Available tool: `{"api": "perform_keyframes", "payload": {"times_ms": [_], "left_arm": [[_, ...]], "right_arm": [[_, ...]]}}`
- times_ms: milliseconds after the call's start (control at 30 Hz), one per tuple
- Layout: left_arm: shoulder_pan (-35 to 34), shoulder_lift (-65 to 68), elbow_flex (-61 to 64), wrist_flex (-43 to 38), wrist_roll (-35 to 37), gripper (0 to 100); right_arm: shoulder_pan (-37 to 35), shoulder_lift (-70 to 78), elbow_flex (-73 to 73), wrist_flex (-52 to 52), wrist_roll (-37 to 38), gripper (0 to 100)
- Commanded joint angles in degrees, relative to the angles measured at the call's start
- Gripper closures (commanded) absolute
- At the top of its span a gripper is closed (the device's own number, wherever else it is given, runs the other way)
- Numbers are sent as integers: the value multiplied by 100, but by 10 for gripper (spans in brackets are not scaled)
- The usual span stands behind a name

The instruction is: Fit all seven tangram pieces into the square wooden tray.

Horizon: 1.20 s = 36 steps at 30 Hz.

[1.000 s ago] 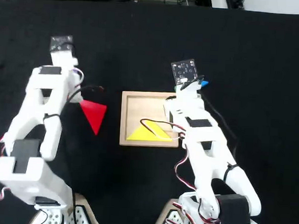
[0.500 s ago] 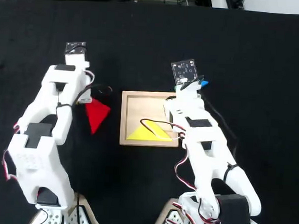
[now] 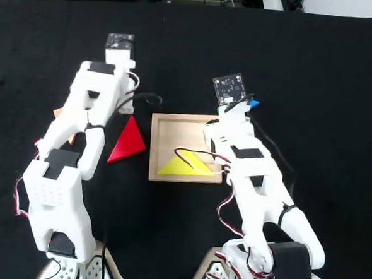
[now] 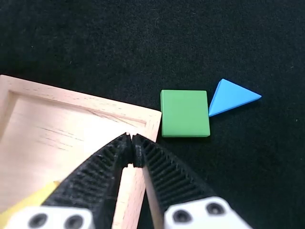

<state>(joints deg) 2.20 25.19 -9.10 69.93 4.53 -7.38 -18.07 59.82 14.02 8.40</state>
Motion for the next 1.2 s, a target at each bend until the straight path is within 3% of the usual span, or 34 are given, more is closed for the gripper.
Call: {"api": "perform_keyframes", "payload": {"times_ms": [0,133,333,667,767,867,1000,1167], "left_arm": [[171,-79,-919,1266,-440,829],[787,-193,-857,1846,-668,827],[725,-747,268,1213,105,834],[681,-3789,4013,-1266,-44,823],[418,-3587,4022,-1345,-123,760],[259,-2980,3512,-809,-176,715],[251,-1952,2519,-246,-475,708],[277,-1169,1947,-229,-545,708]], "right_arm": [[88,-224,-136,-88,0,984],[97,-224,-145,-88,0,984],[105,-224,-136,-88,185,984],[70,-224,-136,-88,360,984],[70,-224,-136,-88,360,984],[70,-224,-127,-88,369,984],[62,-224,-101,-97,396,984],[62,-224,-101,-97,396,984]]}}
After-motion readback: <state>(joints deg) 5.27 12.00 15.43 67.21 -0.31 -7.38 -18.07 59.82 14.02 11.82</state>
